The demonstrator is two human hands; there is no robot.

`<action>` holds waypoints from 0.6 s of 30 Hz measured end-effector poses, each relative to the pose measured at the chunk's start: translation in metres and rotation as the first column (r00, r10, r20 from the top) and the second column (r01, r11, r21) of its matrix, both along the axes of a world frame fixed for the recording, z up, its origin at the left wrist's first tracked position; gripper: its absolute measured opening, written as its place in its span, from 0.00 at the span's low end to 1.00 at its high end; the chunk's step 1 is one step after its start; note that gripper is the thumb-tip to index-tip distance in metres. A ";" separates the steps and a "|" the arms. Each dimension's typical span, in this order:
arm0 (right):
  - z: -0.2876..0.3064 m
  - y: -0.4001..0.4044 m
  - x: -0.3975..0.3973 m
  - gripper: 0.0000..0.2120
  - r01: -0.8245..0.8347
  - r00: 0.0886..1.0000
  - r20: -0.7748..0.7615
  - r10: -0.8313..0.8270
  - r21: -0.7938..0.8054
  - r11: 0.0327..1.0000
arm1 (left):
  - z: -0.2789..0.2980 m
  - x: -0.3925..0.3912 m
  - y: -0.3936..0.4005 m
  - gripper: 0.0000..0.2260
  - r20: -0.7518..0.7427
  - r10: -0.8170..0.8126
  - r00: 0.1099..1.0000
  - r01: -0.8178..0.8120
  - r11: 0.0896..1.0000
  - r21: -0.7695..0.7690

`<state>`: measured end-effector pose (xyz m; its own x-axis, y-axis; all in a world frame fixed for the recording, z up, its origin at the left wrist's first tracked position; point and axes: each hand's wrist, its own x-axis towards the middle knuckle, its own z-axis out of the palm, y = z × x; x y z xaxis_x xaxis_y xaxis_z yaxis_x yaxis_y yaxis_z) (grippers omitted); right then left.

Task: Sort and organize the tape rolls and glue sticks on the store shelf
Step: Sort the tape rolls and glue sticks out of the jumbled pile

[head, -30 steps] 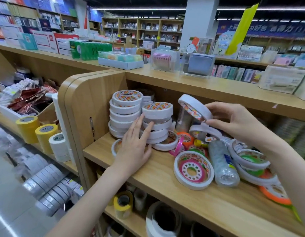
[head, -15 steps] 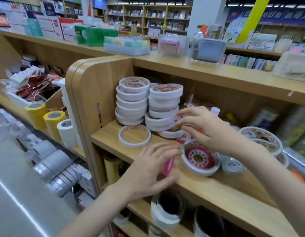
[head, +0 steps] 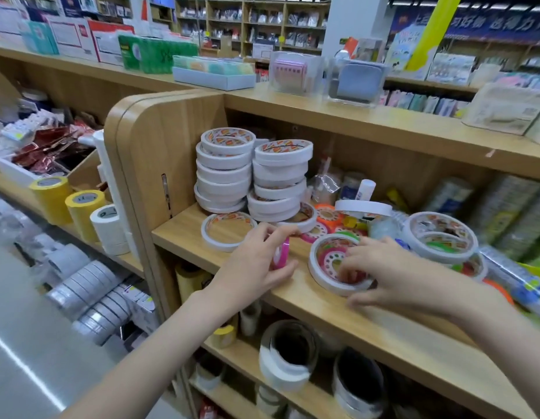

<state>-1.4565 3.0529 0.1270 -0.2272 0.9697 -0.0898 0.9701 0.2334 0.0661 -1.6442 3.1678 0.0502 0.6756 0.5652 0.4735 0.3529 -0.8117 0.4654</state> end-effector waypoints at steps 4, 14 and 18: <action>0.010 -0.001 0.008 0.05 0.055 0.974 -0.222 -0.030 0.104 0.993 | 0.008 -0.002 0.007 0.24 0.002 0.093 0.996 -0.093 0.993 0.077; 0.076 0.037 -0.002 0.04 0.152 0.880 -0.455 0.133 0.536 0.831 | 0.009 -0.025 0.018 0.26 0.045 0.306 0.951 -0.302 0.891 0.339; 0.092 0.096 -0.031 0.06 0.012 0.918 -0.319 0.237 0.617 0.787 | 0.010 -0.037 0.020 0.23 0.058 0.373 0.926 -0.372 0.873 0.314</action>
<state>-1.4877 3.1493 0.2189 -0.2328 0.7605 0.6062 0.9192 0.3757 -0.1183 -1.6808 3.1880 0.0601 0.4470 0.5977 0.6655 0.6596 -0.7228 0.2062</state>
